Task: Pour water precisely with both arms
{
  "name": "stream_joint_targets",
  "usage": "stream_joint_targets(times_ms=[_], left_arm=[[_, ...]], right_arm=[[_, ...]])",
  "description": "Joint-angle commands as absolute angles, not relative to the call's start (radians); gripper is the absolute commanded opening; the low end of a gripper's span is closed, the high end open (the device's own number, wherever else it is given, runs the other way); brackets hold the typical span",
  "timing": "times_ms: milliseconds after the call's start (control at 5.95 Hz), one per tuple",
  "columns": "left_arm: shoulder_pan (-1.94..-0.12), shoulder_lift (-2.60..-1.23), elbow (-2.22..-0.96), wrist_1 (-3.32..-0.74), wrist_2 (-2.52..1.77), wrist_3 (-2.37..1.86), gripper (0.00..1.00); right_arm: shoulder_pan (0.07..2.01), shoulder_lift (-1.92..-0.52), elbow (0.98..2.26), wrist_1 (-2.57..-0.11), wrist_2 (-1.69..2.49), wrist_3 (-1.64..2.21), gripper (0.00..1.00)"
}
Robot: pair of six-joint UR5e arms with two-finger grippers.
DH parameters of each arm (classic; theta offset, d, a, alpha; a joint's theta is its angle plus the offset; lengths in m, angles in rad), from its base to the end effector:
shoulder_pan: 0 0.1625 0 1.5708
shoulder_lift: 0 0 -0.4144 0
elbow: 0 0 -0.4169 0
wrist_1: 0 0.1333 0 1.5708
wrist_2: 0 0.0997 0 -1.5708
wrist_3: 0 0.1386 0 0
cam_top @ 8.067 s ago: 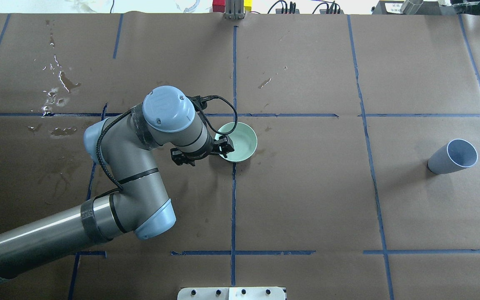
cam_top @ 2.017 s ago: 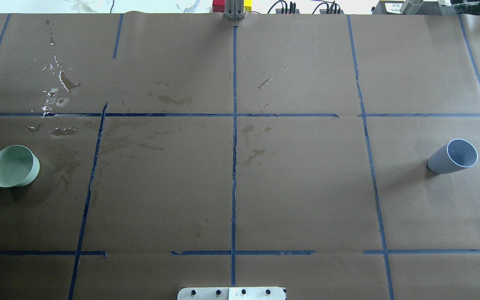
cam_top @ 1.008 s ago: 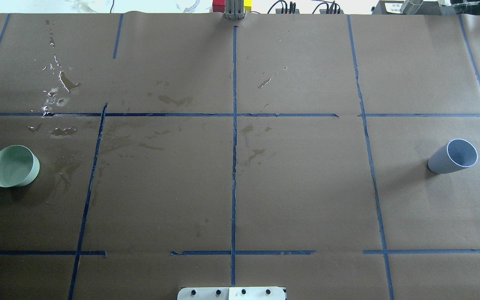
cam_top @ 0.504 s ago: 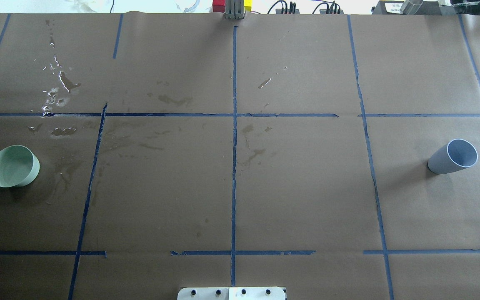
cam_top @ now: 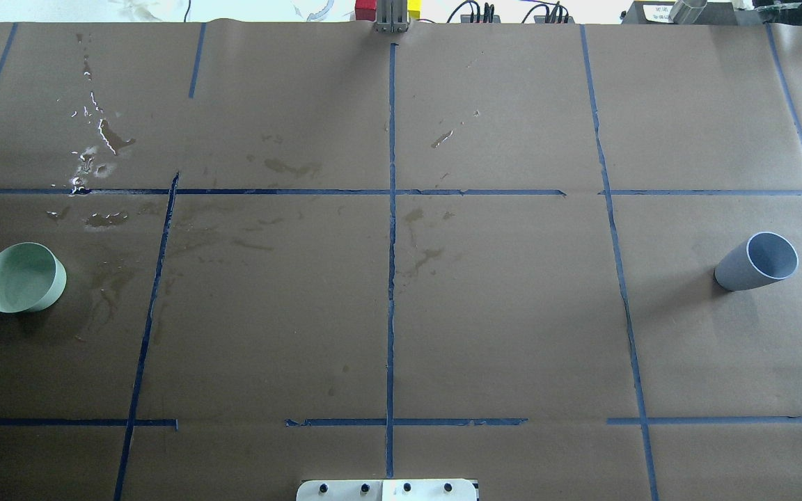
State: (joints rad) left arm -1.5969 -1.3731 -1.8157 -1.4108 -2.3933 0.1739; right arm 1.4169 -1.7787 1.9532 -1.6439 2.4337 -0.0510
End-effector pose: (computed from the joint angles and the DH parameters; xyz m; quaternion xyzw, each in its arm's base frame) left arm -0.0428 -0.4225 0.6541 -0.0116 0.4023 0.0451 0.9143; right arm -0.0388 -0.4325 0.5752 0.0245 -0.4195 -0.1139 0.9003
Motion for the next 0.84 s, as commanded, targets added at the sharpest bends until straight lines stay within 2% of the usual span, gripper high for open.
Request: stream_joint_targets(times_ms=[0,672], left_arm=[[-1.597,-1.381,-1.835,-1.411,-2.419,0.175,1.00],[-1.595,-1.378,-1.772,-1.416,-2.411,0.172,1.00]], right_arm=[[1.480,-1.787,1.962,-1.736,2.341,-0.206,1.00],[1.547,-1.825,1.968,-1.741,2.295,-0.244,1.00]])
